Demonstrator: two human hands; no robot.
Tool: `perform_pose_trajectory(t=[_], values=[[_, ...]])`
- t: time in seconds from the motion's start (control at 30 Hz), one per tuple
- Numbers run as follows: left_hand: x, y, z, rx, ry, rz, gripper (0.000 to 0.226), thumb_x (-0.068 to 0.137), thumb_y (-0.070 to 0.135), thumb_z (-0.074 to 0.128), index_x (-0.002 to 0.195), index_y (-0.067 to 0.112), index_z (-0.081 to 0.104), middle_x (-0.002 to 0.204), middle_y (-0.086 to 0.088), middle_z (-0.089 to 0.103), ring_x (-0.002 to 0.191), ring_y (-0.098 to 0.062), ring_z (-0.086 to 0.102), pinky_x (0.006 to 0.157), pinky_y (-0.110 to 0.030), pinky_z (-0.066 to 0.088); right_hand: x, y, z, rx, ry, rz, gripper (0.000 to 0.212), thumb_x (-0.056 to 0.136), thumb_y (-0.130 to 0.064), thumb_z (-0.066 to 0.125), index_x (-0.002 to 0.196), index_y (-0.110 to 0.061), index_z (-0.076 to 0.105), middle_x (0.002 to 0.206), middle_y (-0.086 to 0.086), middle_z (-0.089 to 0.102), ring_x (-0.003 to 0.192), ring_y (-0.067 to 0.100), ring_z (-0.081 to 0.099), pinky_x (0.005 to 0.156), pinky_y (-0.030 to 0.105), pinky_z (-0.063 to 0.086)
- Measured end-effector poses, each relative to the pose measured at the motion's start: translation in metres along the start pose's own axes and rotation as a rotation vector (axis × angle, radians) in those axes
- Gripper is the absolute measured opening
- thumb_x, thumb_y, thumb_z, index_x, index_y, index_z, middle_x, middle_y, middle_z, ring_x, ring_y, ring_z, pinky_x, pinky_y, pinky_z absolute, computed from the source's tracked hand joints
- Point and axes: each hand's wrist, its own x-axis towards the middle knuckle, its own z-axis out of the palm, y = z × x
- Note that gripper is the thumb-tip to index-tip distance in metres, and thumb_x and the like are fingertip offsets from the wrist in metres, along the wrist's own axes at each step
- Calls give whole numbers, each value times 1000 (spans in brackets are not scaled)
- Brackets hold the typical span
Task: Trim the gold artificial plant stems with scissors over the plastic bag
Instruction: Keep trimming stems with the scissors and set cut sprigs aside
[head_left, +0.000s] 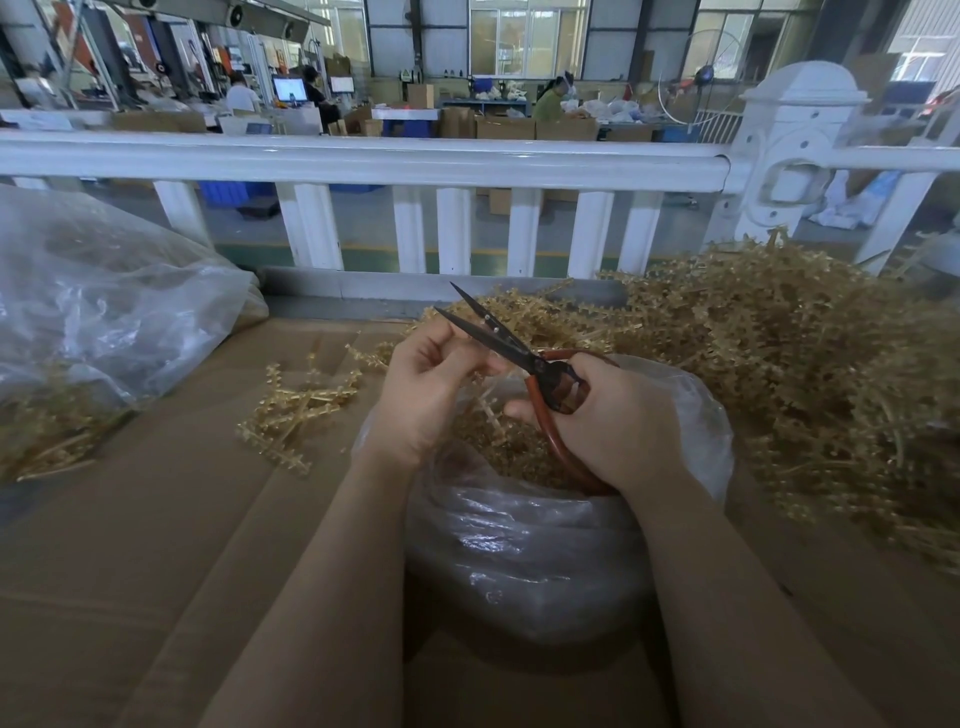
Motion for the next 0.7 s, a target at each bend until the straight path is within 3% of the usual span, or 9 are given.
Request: perform_pose_trajectory(t=[0.13,0.43,0.53,0.7], values=[[-1,-2,1,51,4,16,13,93,-6,55,98,-7,67,78,-13,71,73,-17,67,70,-24,56,0,1,2,20,18,7,63,65,-93,53,100,-42,64,77,-22,66,75,-2,59,65,16,47],[0,-1,2,51,-2,-16,13,95,-4,53,90,-8,65,76,-9,69,76,-20,64,72,-26,55,-1,-2,2,88,16,20,62,56,-102,40,88,-51,55,71,-27,61,72,-12,54,59,9,34],[-1,1,2,49,-9,-19,14,96,-4,51,91,-9,63,76,-9,68,77,-19,64,73,-25,55,0,-2,2,89,13,26,55,55,-101,41,78,-53,54,68,-27,61,69,-11,55,57,9,33],[-4,5,7,109,2,-10,11,92,-10,52,93,-14,62,75,-15,66,73,-25,62,73,-36,56,-1,-4,0,86,19,-5,55,62,-94,48,89,-47,58,72,-24,62,71,-11,55,58,8,37]])
